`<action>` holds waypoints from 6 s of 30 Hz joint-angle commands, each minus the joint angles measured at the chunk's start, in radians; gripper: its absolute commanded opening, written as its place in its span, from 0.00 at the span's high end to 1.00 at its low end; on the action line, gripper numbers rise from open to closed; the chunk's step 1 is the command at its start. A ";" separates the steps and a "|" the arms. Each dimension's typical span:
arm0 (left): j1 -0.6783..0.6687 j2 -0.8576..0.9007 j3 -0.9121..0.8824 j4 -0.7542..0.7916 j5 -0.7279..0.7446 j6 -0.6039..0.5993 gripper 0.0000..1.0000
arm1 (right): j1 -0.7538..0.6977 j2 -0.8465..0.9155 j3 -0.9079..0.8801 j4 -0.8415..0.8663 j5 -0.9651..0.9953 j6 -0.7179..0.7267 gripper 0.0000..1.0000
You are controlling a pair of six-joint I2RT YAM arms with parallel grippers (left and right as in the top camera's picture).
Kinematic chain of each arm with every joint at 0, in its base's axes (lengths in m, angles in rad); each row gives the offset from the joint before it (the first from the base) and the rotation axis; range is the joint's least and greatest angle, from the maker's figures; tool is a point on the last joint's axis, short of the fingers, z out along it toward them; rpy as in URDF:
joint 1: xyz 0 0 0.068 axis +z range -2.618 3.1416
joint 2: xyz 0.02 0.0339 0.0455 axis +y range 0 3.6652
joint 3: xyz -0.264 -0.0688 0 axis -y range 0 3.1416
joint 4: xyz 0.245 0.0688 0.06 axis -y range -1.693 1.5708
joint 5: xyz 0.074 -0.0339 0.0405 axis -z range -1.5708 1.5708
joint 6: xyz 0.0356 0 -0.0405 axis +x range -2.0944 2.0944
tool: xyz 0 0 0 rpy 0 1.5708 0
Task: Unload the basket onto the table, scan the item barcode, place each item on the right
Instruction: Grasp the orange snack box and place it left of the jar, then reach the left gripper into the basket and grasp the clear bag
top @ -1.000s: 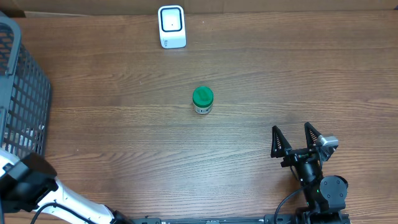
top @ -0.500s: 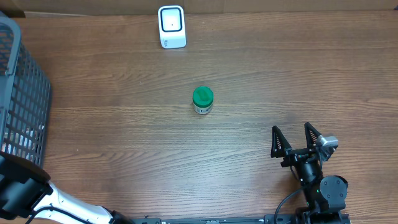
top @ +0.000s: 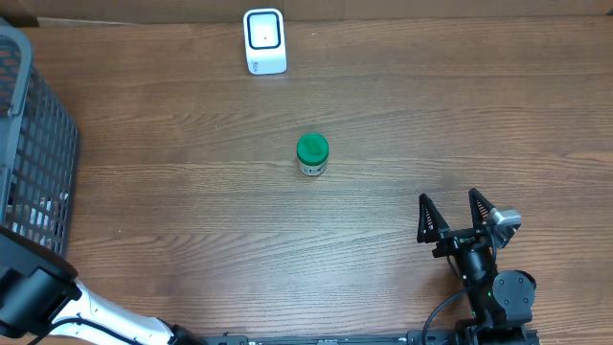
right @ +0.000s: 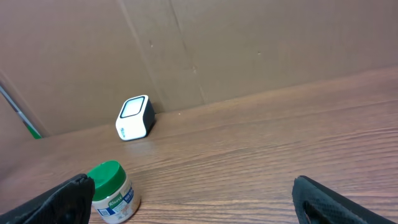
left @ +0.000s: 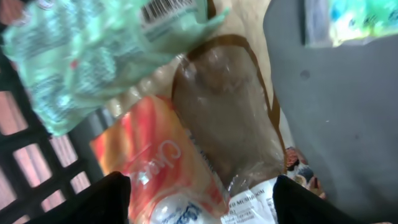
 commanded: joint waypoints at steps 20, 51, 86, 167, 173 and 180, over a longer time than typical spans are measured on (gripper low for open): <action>-0.002 -0.008 0.005 -0.052 0.021 0.053 0.96 | 0.005 -0.010 -0.010 0.005 -0.005 0.003 0.00; -0.845 -0.297 0.455 -0.414 0.158 0.231 0.96 | 0.005 -0.010 -0.011 0.005 -0.005 0.003 0.00; -1.280 0.040 0.220 -0.259 -0.106 0.302 0.53 | 0.005 -0.010 -0.011 0.005 -0.005 0.003 0.00; -0.029 0.033 -0.217 0.358 0.001 0.043 0.00 | 0.005 -0.010 -0.011 0.005 -0.005 0.003 0.00; -0.029 0.094 -0.217 0.333 0.004 0.047 0.19 | 0.005 -0.010 -0.011 0.005 -0.005 0.003 0.00; -0.028 0.096 -0.206 0.310 0.003 0.047 0.77 | 0.005 -0.010 -0.011 0.005 -0.005 0.003 0.00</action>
